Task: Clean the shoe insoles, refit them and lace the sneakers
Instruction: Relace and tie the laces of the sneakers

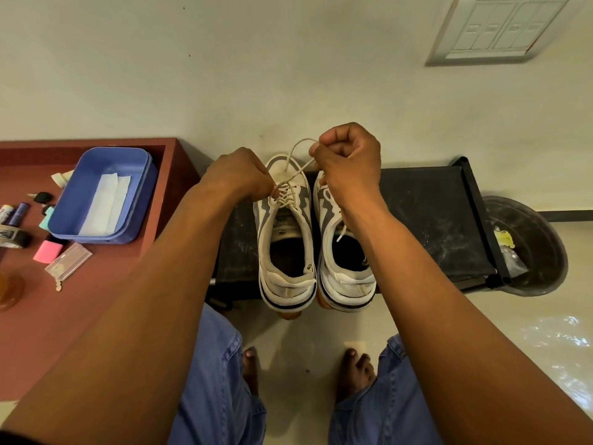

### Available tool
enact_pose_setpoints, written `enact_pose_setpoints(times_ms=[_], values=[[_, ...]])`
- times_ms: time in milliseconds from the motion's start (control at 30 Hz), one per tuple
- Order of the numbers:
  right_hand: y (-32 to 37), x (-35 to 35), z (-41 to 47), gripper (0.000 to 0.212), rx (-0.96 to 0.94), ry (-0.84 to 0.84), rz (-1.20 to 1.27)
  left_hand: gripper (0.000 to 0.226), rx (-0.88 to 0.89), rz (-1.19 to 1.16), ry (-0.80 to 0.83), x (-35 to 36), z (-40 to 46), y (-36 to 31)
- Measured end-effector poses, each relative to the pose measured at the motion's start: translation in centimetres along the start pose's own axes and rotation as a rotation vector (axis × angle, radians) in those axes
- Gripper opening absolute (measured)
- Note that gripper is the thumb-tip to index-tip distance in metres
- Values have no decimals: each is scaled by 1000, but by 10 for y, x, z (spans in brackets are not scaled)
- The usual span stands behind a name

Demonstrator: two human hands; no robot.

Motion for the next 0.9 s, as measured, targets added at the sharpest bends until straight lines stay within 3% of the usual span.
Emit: enact_pose_setpoints(times_ms=[133,300,400,467,567,633,733,900], values=[[-4,-18,2,13,39,-120,-96,26,-1,39,-14,-1,0,1],[-17,-2,0,18,83,117,-429,26,-1,42,-3,-1,0,1],[-2,-1,-5,26,-63,54,-585,26,1,36,-3,-2,0,0],[12,2,-7,28,-143,82,-568,25,0,31,-5,-3,0,0],[19,22,-13,27,-170,295,-425,23,-5,25,-9,-3,0,0],[17,33,-18,30,-207,385,-503,23,-9,27,-5,-2,0,0],[10,36,-19,28,-225,406,-642,21,-10,20,-1,-3,-1,-1],[13,31,-17,13,-225,391,-666,11,-15,15,20,-6,-4,1]])
Point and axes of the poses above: each hand's wrist, its own z-axis towards the middle knuckle, its own x-axis out of the palm, y = z × x, the point moved 9 cm from there along z, towards the middle knuckle, and after that the axes turned 5 degrees about -z, right-handed, at the moved point
